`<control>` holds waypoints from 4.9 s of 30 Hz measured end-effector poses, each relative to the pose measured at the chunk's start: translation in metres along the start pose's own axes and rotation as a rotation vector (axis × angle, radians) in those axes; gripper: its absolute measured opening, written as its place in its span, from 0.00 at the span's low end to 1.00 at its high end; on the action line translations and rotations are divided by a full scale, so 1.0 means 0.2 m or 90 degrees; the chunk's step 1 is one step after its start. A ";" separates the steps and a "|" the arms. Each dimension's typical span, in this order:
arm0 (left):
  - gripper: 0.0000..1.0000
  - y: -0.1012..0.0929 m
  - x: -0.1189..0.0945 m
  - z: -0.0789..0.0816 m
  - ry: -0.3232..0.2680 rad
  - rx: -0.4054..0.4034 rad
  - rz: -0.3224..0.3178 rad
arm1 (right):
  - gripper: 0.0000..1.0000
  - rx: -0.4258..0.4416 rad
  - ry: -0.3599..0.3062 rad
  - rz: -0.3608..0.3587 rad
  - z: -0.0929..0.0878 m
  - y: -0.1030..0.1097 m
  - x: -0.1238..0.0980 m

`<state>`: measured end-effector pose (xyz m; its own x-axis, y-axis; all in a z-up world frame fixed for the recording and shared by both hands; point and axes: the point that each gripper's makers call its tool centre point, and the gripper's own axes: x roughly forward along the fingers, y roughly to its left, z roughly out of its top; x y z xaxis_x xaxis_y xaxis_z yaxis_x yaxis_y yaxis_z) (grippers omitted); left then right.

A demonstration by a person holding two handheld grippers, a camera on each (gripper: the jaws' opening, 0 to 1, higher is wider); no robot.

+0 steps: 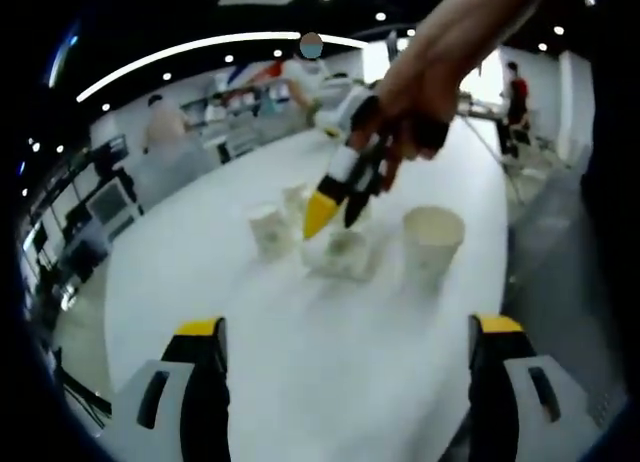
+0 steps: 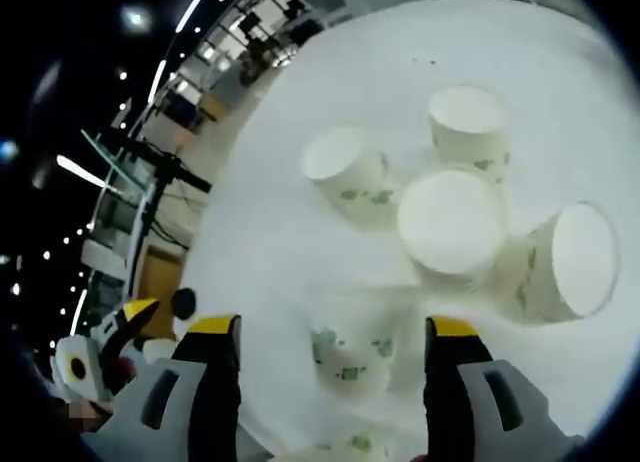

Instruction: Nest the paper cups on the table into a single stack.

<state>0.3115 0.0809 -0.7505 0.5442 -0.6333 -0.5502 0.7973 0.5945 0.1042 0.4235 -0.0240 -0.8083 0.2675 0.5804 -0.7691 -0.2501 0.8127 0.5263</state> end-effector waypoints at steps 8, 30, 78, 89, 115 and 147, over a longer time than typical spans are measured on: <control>0.99 -0.03 0.01 -0.03 0.012 0.012 -0.008 | 0.69 0.022 -0.001 -0.011 0.00 -0.03 0.03; 0.96 -0.04 -0.01 -0.08 0.019 0.009 -0.007 | 0.52 0.027 0.005 -0.029 -0.01 -0.11 0.10; 0.94 -0.03 -0.02 -0.07 0.030 0.002 -0.008 | 0.34 0.047 -0.038 0.060 0.05 0.01 0.06; 0.94 -0.02 -0.02 -0.06 0.025 0.000 -0.010 | 0.33 0.012 -0.056 0.097 0.10 0.09 0.03; 0.93 0.01 -0.04 -0.06 0.018 -0.022 0.004 | 0.32 -0.071 -0.228 0.234 0.33 0.33 -0.34; 0.93 -0.03 -0.06 -0.07 0.022 -0.014 -0.017 | 0.34 -0.348 -0.494 0.413 0.20 0.60 -1.02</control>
<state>0.2962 0.0913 -0.7571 0.5136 -0.6317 -0.5806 0.8049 0.5892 0.0710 0.3756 -0.0434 -0.5744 0.3940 0.9113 0.1198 -0.8701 0.3278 0.3681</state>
